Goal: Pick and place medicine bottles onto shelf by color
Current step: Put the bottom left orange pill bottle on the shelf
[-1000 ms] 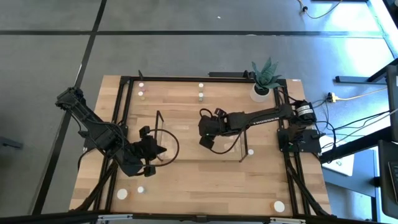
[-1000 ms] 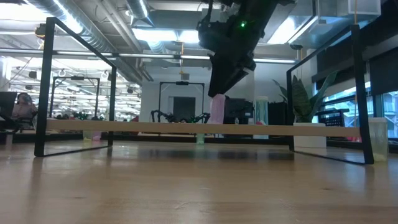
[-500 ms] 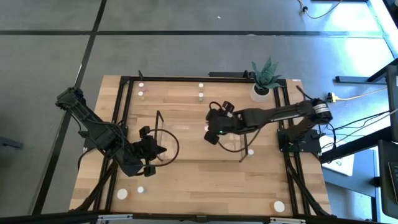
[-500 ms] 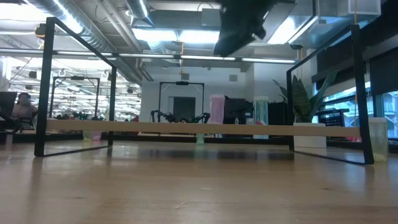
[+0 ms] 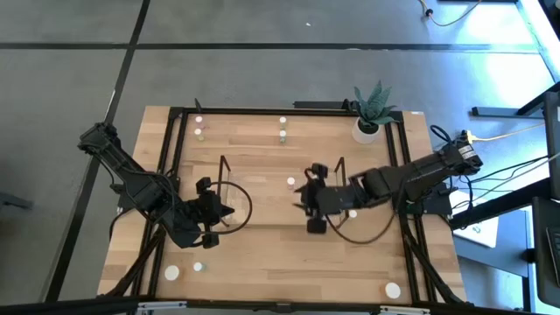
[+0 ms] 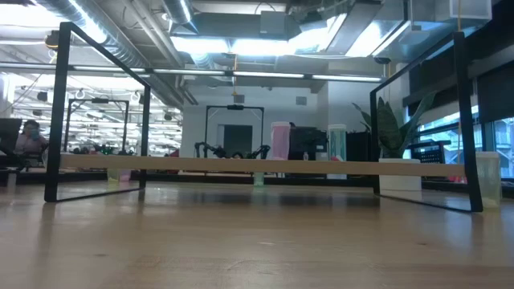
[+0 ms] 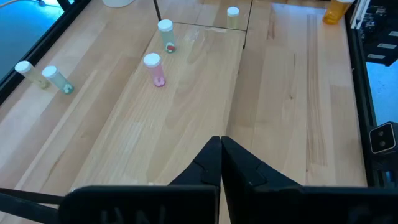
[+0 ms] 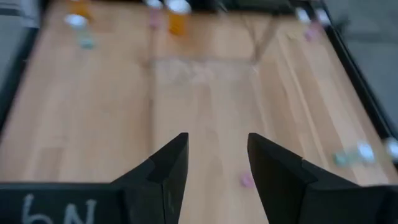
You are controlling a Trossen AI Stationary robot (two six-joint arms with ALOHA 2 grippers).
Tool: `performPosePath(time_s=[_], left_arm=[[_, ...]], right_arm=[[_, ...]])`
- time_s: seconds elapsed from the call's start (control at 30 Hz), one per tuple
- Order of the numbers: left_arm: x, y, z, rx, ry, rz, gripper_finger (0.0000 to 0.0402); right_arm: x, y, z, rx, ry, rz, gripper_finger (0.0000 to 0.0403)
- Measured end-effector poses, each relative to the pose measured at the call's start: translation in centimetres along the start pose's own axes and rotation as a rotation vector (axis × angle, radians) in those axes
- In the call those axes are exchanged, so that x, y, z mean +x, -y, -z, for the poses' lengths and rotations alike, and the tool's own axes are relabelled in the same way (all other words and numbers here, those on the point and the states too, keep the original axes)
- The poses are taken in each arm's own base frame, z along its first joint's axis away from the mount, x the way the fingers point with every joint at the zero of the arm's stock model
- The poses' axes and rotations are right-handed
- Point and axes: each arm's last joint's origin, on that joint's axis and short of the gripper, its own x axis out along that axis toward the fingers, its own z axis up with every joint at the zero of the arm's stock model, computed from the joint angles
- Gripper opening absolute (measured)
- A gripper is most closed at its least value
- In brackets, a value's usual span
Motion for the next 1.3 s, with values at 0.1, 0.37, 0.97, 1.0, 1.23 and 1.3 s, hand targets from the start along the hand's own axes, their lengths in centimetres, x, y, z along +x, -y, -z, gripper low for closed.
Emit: performPosePath(time_s=[0.1,0.37,0.97,1.0,1.23,1.3], left_arm=[[0.0,0.0,0.0,0.000,0.000,0.000,0.0000],[0.0,0.0,0.0,0.000,0.000,0.000,0.0000],[-3.0,2.4,3.1,0.035,-0.352,0.383,0.0000],[-3.4,2.5,3.6,0.029,-0.383,0.387,0.0000],[-5.8,2.7,6.3,-0.020,-0.557,0.354,0.0000],[-6.5,2.8,6.8,-0.014,-0.574,0.357,0.0000]], right_arm=[[-0.7,-1.6,-0.4,-0.082,0.072,-0.047,0.0168],[-2.0,-4.3,-0.4,-0.219,0.136,-0.115,0.0168],[-2.4,-4.8,-0.2,-0.175,0.136,-0.128,0.0168],[-2.4,-4.8,-0.2,-0.176,0.136,-0.128,0.0168],[-2.3,-4.9,-0.1,-0.185,0.123,-0.146,0.0168],[-2.4,-4.9,0.0,-0.187,0.119,-0.160,0.0168]])
